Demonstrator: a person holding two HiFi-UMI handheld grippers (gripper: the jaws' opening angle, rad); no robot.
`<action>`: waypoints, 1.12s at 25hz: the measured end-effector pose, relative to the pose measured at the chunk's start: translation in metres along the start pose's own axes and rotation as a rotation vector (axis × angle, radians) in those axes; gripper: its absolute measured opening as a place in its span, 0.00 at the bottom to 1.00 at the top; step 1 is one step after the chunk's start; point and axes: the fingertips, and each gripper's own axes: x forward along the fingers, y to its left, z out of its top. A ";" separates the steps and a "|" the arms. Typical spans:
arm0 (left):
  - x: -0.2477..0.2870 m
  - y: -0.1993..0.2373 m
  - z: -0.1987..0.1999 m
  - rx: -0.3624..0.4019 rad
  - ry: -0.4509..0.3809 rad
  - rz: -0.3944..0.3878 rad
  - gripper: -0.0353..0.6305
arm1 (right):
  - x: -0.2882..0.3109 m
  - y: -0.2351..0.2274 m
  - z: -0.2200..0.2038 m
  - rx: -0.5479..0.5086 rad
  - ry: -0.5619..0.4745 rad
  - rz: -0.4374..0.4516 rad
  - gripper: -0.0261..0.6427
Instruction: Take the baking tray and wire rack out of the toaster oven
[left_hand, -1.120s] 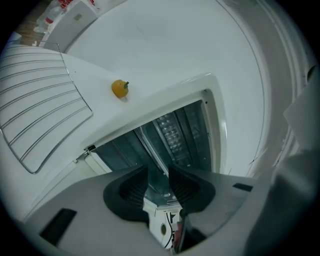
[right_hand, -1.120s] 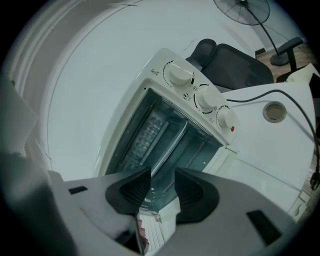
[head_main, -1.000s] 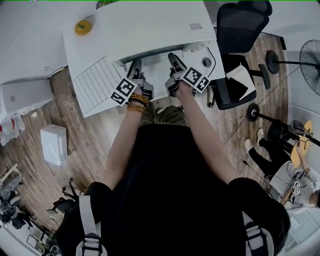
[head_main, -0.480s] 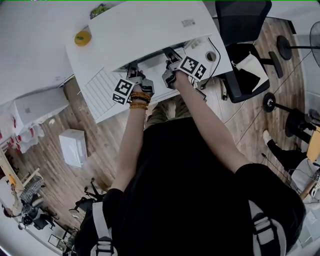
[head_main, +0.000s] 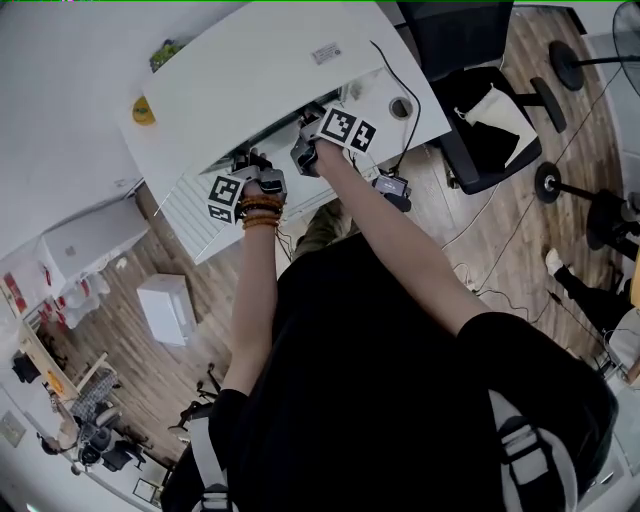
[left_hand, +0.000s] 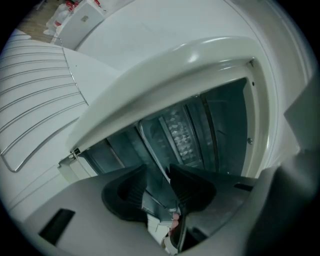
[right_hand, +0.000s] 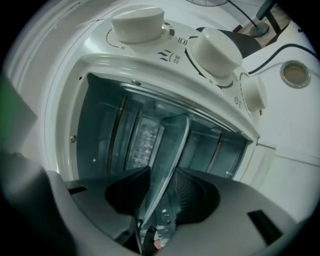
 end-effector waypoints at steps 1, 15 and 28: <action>0.001 0.001 -0.001 -0.018 -0.004 0.002 0.24 | 0.002 -0.002 0.002 -0.005 0.005 -0.004 0.27; -0.004 0.000 -0.003 -0.148 -0.054 -0.054 0.14 | 0.004 -0.014 0.003 0.066 0.040 0.012 0.18; -0.025 0.003 -0.020 -0.154 -0.147 -0.048 0.15 | -0.024 -0.019 -0.006 0.105 0.154 0.017 0.17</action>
